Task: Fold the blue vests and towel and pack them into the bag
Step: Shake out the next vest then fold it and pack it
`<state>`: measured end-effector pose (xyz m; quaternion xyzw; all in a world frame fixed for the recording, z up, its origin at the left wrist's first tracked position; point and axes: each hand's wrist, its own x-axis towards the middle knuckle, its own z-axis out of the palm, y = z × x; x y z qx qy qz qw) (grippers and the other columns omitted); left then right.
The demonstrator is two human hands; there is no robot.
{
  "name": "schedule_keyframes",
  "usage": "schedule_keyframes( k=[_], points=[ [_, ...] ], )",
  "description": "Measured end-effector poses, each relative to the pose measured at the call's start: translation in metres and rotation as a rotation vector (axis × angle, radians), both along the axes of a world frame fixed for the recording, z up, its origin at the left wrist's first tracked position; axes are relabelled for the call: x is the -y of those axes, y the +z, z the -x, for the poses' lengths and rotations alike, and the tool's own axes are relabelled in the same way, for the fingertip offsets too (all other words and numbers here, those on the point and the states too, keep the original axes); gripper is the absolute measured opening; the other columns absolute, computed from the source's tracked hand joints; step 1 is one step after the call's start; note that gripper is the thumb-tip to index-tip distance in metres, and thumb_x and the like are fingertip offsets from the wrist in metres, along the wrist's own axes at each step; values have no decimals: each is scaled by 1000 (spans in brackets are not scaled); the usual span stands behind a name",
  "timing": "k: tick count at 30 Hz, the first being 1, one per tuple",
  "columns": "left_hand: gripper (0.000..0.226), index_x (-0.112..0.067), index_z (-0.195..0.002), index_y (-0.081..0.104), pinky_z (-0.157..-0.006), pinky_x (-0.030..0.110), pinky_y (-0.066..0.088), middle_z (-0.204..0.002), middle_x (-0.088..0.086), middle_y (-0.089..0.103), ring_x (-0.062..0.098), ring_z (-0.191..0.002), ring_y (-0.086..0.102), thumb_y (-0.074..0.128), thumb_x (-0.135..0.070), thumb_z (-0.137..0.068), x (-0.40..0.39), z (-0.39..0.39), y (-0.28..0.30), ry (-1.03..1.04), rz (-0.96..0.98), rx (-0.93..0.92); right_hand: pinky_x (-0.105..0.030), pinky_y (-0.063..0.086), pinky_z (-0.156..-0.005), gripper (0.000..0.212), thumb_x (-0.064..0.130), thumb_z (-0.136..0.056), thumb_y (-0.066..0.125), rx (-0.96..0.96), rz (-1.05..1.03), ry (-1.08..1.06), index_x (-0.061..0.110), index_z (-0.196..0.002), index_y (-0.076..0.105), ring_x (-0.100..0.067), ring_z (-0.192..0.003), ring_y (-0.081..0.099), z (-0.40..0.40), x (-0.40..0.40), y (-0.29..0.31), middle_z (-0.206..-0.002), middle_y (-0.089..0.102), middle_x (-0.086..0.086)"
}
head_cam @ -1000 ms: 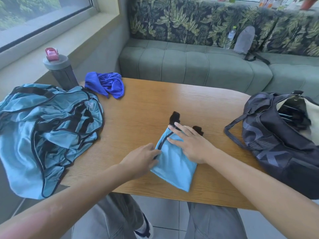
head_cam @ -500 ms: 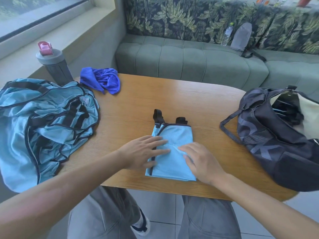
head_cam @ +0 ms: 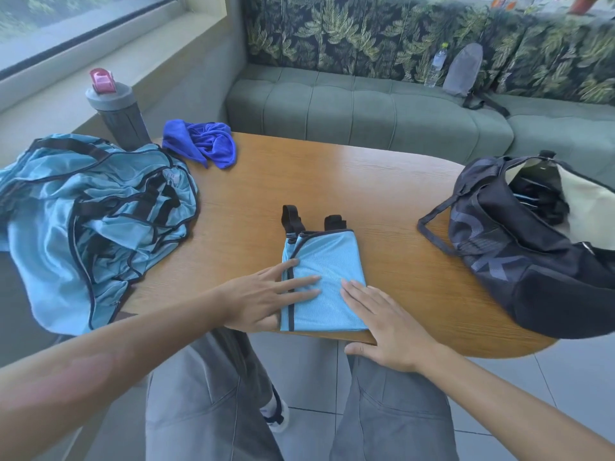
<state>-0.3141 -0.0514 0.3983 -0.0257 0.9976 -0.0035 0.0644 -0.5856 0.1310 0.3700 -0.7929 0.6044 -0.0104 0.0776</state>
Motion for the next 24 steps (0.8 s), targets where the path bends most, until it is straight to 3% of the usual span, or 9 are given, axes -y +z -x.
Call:
schedule_keyframes(
  k=[3,6,9,13,15,19,21,24],
  points=[
    [85,-35,-162,-7,-122,46,-22,-171,0,-14,29,-151,-33,40,-40,-92,-15,-14,-2,-5,39,73,-33,3,-125,84,56,-101,47,1,55,27,18,-163,6,-9,-156,-7,-2,-12,-9,-170,-6,7],
    [84,-42,-160,-11,-126,55,-2,-171,-3,-14,42,-154,-16,43,-52,-96,-25,-20,-12,46,93,73,-31,3,-125,80,32,-100,59,41,84,23,18,-163,11,-8,-156,-3,-6,-20,-14,-170,-1,9],
    [86,-41,-162,-2,-125,58,14,-172,1,-1,46,-155,1,52,-48,-95,-32,-19,-21,63,177,-8,-30,4,-126,73,26,-99,62,112,97,-2,21,-161,25,-3,-155,6,-7,-22,-10,-169,12,12],
    [83,-38,-163,7,-126,56,11,-172,3,4,45,-155,-1,57,-44,-96,-40,-18,-33,92,185,-76,-26,16,-124,53,24,-98,65,385,112,-171,27,-148,49,8,-145,28,-7,-23,2,-154,42,21],
    [70,-37,-162,13,-127,51,6,-171,-1,12,38,-157,-1,45,-47,-102,-41,-18,-36,126,70,-149,-21,30,-117,45,27,-97,66,524,67,-299,30,-140,55,11,-135,39,-11,-23,8,-141,51,27],
    [49,-34,-153,41,-123,32,16,-154,-16,45,11,-153,21,31,-52,-108,-46,-9,-34,390,-447,-445,-12,46,-92,19,28,-95,69,806,154,-541,27,-112,61,6,-111,61,-25,-12,17,-112,70,22],
    [34,-40,-131,52,-110,34,32,-130,-17,58,9,-132,44,32,-53,-107,-49,-1,-33,567,-630,-552,-16,49,-84,11,27,-96,68,920,208,-642,27,-104,61,0,-102,66,-32,0,19,-102,72,17],
    [16,-45,-98,50,-82,38,42,-94,-16,57,14,-93,52,39,-53,-106,-48,15,-32,798,-808,-670,-34,54,-75,6,32,-99,63,997,252,-732,27,-98,60,-15,-90,69,-39,20,17,-93,73,4]
  ],
)
